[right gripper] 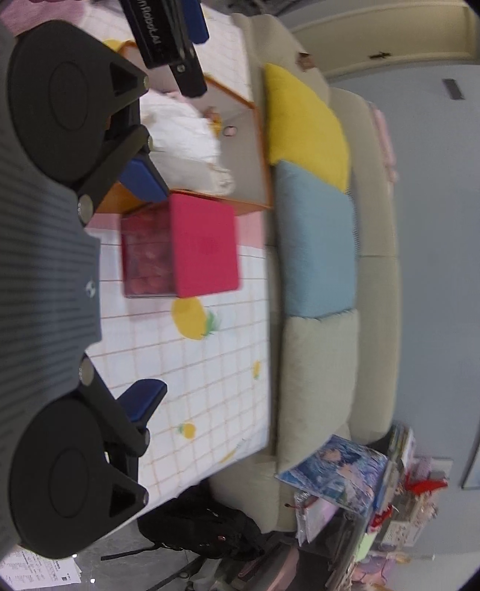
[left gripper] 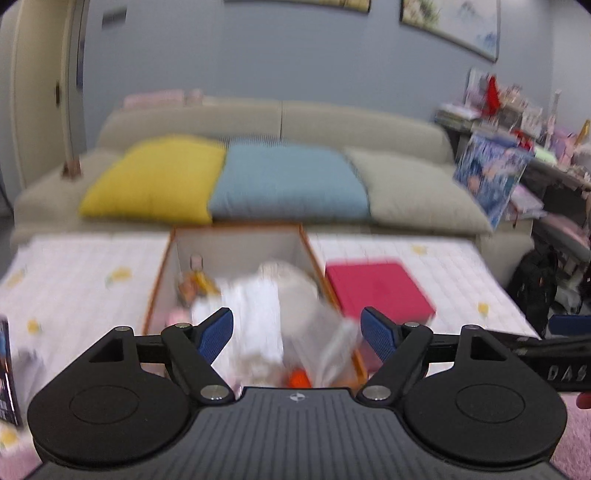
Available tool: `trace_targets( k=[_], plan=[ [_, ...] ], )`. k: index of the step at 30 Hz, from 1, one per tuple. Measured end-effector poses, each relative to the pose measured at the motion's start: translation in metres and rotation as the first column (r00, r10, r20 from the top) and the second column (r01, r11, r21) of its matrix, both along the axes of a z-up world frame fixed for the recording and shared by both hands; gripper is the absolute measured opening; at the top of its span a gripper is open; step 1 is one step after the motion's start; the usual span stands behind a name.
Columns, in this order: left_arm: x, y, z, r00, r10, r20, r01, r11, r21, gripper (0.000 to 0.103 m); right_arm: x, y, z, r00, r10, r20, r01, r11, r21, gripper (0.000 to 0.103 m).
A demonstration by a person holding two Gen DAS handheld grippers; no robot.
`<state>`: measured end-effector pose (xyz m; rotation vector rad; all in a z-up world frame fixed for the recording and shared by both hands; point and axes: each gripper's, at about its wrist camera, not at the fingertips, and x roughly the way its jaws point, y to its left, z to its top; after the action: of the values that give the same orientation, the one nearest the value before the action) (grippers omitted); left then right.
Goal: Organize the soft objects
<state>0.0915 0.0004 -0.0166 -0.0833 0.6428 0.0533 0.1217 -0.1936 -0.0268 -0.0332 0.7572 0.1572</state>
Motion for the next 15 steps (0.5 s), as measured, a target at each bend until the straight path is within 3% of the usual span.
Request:
trace_targets(
  k=[3,7,15],
  plan=[
    [-0.001,0.000,-0.014,0.998,-0.001,-0.069,0.002,1.000,0.016,0.092,0.001,-0.003,-0.014,0.998,-0.014,-0.059,0.014,1.000,0.000,0.100],
    [-0.006,-0.002,-0.021,0.994,-0.004,-0.108,0.004,1.000,0.001,0.092,-0.006,-0.006,-0.023,0.997,-0.026,-0.074,0.025,1.000,-0.014,0.100],
    [-0.023,-0.014,-0.017,0.994,-0.017,-0.111,0.017,1.000,0.002,0.092,-0.024,-0.015,-0.018,0.998,-0.044,-0.036,0.044,0.999,0.004,0.100]
  ],
)
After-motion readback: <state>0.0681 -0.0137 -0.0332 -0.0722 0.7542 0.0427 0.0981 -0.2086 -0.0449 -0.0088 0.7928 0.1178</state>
